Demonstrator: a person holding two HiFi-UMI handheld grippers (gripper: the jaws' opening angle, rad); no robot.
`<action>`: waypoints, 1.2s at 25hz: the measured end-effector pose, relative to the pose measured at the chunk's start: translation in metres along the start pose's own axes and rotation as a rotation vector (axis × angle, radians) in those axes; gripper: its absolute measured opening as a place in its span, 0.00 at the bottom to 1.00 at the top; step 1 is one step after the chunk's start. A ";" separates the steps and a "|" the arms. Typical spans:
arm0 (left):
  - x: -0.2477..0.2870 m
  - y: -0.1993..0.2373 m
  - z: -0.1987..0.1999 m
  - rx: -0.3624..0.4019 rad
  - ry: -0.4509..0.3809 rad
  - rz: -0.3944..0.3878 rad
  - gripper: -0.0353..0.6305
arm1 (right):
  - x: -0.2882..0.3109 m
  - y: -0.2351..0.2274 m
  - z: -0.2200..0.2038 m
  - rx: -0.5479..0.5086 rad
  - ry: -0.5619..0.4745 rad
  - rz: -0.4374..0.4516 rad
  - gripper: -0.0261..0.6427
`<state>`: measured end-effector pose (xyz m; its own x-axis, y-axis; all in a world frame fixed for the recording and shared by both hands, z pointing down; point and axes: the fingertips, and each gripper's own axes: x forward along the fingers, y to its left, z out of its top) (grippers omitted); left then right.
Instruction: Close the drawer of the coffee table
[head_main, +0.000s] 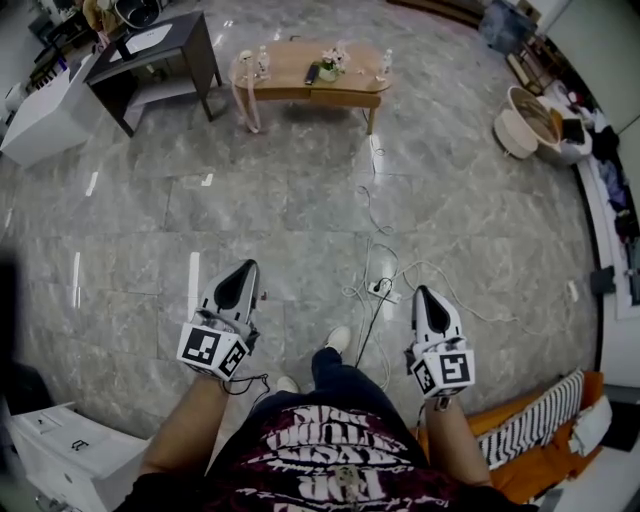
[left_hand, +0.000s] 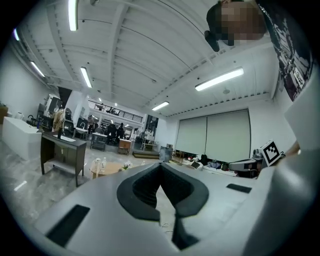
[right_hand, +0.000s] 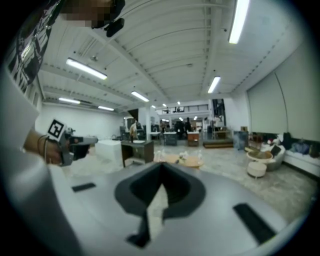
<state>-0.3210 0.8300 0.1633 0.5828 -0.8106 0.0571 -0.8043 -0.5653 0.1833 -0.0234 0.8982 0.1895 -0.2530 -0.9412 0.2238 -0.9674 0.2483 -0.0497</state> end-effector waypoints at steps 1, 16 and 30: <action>0.010 0.000 0.002 0.001 0.001 0.005 0.09 | 0.007 -0.008 0.003 -0.005 -0.001 0.005 0.08; 0.101 0.000 0.031 0.001 -0.058 0.088 0.09 | 0.075 -0.106 0.037 0.033 -0.062 0.081 0.08; 0.193 0.068 0.017 -0.037 -0.013 0.052 0.09 | 0.165 -0.144 0.041 0.078 -0.041 0.013 0.08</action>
<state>-0.2658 0.6326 0.1702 0.5389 -0.8406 0.0548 -0.8282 -0.5168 0.2170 0.0741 0.6977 0.1932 -0.2642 -0.9469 0.1830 -0.9614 0.2435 -0.1283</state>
